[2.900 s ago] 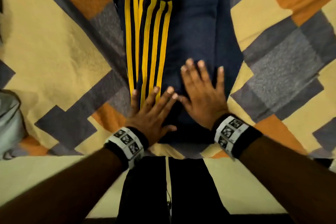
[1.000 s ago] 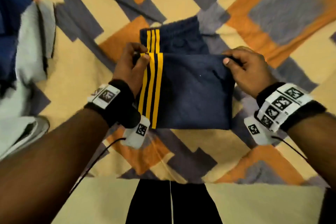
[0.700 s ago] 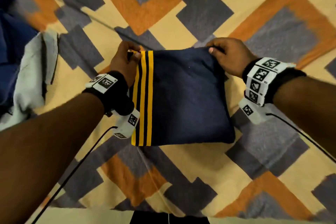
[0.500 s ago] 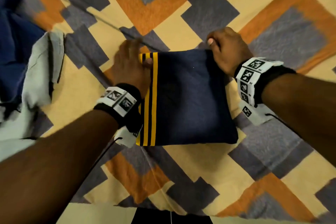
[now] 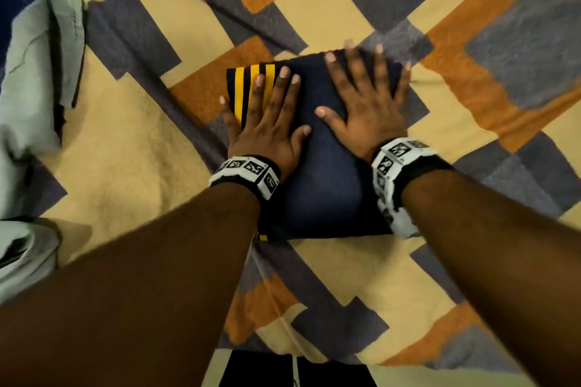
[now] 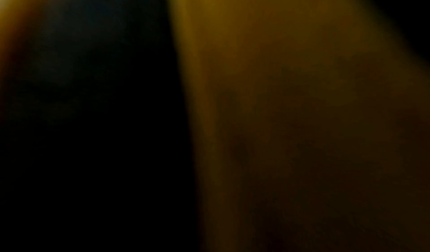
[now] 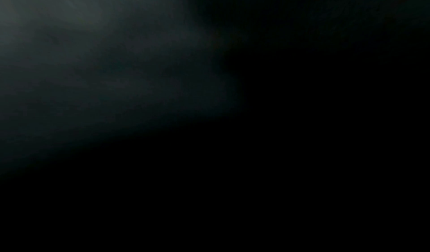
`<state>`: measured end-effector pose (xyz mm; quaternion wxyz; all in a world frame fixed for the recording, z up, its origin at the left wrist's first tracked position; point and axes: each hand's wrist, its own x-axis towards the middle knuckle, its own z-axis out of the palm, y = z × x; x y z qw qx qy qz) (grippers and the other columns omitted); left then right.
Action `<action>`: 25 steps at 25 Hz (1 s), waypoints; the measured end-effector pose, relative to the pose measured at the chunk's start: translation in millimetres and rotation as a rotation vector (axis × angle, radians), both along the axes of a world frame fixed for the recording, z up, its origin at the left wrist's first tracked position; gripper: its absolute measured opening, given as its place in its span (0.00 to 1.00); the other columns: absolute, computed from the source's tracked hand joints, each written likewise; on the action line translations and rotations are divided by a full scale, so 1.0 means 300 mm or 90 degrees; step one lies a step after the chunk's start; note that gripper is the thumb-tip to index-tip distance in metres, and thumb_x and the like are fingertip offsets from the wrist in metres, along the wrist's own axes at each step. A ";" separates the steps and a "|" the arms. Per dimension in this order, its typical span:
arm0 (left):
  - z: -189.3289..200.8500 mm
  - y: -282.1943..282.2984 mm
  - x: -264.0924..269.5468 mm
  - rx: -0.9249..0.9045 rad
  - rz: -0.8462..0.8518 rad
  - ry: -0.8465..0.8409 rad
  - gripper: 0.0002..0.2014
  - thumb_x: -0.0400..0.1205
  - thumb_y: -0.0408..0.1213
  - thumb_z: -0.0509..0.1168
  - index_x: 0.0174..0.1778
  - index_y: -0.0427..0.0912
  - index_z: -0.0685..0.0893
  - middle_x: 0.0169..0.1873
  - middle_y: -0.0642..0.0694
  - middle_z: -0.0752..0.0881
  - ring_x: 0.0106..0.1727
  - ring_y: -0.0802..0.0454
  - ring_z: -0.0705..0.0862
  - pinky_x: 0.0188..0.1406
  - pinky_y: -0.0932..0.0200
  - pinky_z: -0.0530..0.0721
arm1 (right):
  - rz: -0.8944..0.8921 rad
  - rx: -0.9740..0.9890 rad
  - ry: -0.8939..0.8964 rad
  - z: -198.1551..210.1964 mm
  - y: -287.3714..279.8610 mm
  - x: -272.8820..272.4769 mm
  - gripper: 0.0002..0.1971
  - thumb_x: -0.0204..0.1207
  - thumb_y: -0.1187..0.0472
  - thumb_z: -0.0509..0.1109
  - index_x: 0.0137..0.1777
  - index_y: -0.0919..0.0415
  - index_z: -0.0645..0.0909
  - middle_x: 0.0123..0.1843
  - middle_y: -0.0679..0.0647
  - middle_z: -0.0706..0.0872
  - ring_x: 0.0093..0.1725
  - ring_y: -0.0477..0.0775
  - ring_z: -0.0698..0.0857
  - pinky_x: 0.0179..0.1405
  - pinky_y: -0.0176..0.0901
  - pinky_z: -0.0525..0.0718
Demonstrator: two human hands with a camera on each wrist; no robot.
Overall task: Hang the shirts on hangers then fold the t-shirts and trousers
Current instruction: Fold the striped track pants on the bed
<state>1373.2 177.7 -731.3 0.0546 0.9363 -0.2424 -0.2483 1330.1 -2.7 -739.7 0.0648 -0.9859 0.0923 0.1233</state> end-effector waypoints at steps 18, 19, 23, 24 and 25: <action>0.146 0.266 -0.236 -0.078 0.157 0.096 0.45 0.78 0.65 0.58 0.83 0.53 0.39 0.84 0.50 0.41 0.84 0.46 0.48 0.78 0.37 0.51 | -0.285 0.068 0.112 0.145 0.049 -0.489 0.48 0.72 0.24 0.51 0.85 0.50 0.41 0.87 0.54 0.48 0.84 0.63 0.52 0.77 0.71 0.52; 0.161 0.241 -0.243 -0.176 0.263 0.113 0.44 0.78 0.59 0.64 0.84 0.48 0.47 0.83 0.45 0.52 0.82 0.44 0.56 0.78 0.42 0.58 | -0.345 0.128 0.074 0.168 0.075 -0.486 0.48 0.73 0.27 0.58 0.85 0.51 0.45 0.85 0.56 0.54 0.81 0.64 0.58 0.75 0.69 0.59; 0.155 0.163 -0.205 -0.295 0.560 0.203 0.41 0.68 0.54 0.76 0.74 0.43 0.69 0.70 0.41 0.75 0.69 0.42 0.76 0.70 0.48 0.75 | -0.641 0.500 -0.085 0.175 0.104 -0.429 0.42 0.64 0.44 0.80 0.75 0.57 0.69 0.69 0.58 0.78 0.67 0.60 0.79 0.67 0.56 0.79; 0.157 0.144 -0.189 -0.283 0.579 0.223 0.40 0.66 0.53 0.77 0.72 0.42 0.72 0.66 0.43 0.78 0.65 0.44 0.79 0.65 0.51 0.78 | -0.692 0.564 -0.076 0.174 0.083 -0.414 0.35 0.63 0.46 0.82 0.68 0.57 0.76 0.63 0.56 0.83 0.61 0.58 0.83 0.63 0.55 0.82; 0.166 0.128 -0.176 -0.279 0.590 0.247 0.37 0.67 0.50 0.78 0.70 0.42 0.74 0.63 0.46 0.81 0.61 0.46 0.82 0.59 0.55 0.79 | -0.722 0.628 -0.048 0.182 0.059 -0.403 0.27 0.63 0.49 0.83 0.60 0.56 0.80 0.56 0.53 0.87 0.56 0.56 0.86 0.58 0.54 0.85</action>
